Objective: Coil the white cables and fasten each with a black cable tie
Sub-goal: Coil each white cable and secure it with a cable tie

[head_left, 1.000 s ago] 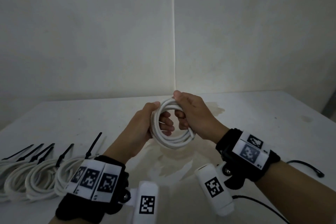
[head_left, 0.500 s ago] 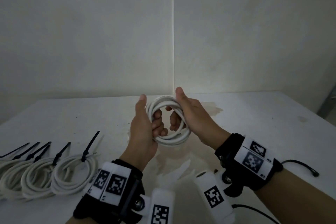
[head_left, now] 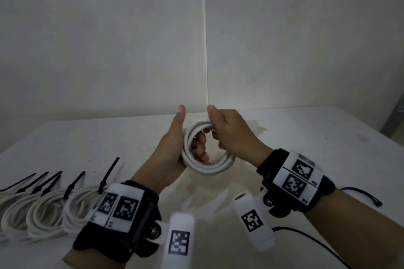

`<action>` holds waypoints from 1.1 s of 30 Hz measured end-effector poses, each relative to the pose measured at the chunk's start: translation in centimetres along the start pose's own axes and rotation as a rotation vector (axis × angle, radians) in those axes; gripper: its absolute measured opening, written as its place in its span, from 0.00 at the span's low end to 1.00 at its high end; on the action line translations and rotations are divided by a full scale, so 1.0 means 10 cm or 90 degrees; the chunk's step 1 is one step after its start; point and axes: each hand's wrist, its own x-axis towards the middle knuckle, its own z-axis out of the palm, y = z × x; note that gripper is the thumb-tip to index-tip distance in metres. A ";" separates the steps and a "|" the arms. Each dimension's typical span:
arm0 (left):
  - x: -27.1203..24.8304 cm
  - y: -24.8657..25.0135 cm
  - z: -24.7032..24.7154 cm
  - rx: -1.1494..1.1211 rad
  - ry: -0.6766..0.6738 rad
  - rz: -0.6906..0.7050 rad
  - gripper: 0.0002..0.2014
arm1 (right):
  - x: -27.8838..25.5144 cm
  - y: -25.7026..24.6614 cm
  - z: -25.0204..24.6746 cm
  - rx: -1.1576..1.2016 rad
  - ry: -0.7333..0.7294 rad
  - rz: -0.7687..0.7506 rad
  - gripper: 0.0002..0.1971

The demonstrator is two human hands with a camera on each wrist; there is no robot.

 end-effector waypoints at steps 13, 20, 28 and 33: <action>0.02 -0.15 0.12 -0.101 0.181 0.121 0.25 | -0.15 0.05 0.04 0.095 0.031 0.011 0.20; 0.01 -0.17 0.11 -0.012 0.112 0.156 0.20 | -0.14 0.06 0.04 0.069 0.088 -0.025 0.19; -0.01 -0.15 0.05 0.241 0.037 0.214 0.16 | -0.17 0.15 -0.12 -0.025 0.032 -0.048 0.17; 0.03 -0.15 0.14 0.259 0.017 0.113 0.25 | -0.18 0.22 -0.19 -0.058 0.026 -0.061 0.18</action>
